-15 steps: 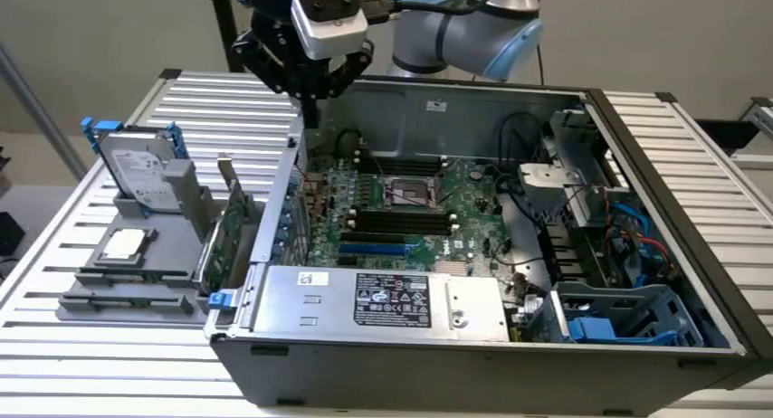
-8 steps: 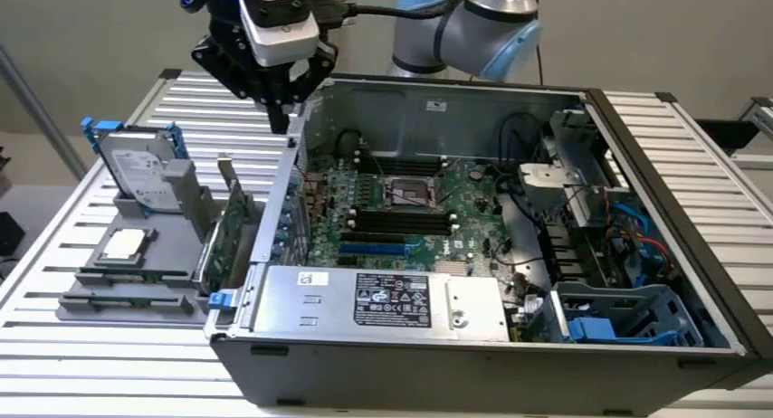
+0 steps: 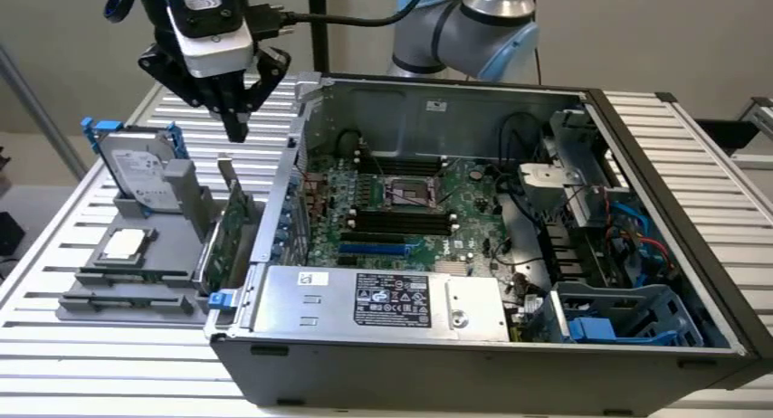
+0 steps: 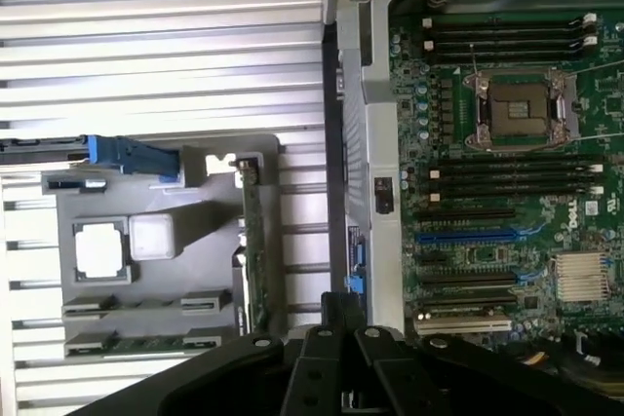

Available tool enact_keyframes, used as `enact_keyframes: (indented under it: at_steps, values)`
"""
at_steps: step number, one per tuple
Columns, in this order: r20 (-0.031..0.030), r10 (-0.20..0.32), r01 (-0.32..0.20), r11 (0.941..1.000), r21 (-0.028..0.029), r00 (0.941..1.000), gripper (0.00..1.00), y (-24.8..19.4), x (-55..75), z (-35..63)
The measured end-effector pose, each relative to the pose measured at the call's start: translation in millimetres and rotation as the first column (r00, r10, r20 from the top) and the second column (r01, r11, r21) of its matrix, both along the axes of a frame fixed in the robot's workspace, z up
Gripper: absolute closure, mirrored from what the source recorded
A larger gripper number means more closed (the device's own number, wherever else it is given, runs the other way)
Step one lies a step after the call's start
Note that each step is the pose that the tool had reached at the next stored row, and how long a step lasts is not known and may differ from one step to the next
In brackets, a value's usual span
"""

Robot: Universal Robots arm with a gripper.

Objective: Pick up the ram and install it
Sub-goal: 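Reach for the ram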

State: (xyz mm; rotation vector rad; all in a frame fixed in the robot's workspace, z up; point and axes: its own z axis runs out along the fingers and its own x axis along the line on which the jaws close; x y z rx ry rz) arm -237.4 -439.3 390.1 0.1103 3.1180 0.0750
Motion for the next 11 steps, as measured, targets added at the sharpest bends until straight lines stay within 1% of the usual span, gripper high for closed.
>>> enact_keyframes:
  at_steps: [11]
  values:
    - [-0.0001,0.0,0.0,1.0,-0.0003,1.0,1.0,-15.2,-46.5,-3.3]
